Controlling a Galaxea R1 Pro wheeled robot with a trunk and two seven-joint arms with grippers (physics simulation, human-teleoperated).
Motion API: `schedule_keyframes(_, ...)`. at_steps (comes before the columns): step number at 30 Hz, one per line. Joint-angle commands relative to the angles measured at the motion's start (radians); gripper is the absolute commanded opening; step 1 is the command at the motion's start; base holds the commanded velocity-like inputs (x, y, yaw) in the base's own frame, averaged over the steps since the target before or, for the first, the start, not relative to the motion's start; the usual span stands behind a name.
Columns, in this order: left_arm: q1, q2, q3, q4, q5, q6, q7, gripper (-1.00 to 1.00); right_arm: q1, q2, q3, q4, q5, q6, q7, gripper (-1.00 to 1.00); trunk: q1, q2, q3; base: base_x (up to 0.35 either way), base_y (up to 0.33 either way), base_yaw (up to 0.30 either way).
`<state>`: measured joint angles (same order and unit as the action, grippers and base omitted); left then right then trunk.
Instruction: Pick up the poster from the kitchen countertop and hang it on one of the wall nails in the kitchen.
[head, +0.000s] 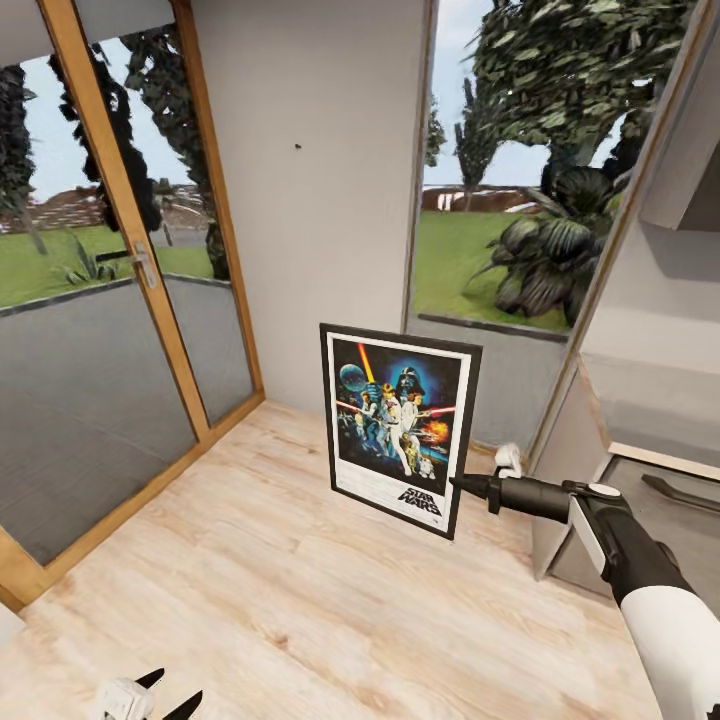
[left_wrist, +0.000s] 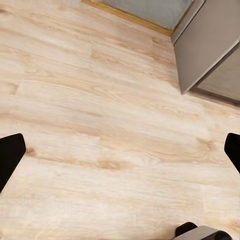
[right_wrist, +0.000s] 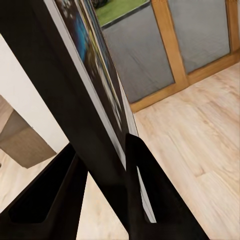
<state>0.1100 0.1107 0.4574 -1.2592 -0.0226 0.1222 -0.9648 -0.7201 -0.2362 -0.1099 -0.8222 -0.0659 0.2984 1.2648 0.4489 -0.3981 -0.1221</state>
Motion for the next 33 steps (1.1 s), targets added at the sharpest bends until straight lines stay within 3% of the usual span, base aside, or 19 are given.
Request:
schedule_keyframes(1,-0.001,0.000,0.001,-0.002,-0.002,0.010,-0.005,1.00,-0.001,0.000,-0.001,0.000,-0.005,0.011,0.004,-1.00,0.001,-0.002,-0.002,0.278,0.185,0.000)
schedule_keyframes(33,-0.001,0.000,0.001,-0.002,-0.002,0.010,-0.005,1.00,-0.001,0.000,-0.001,0.000,-0.005,0.011,0.002,-1.00,0.001,-0.002,-0.002,0.251,0.212,0.000)
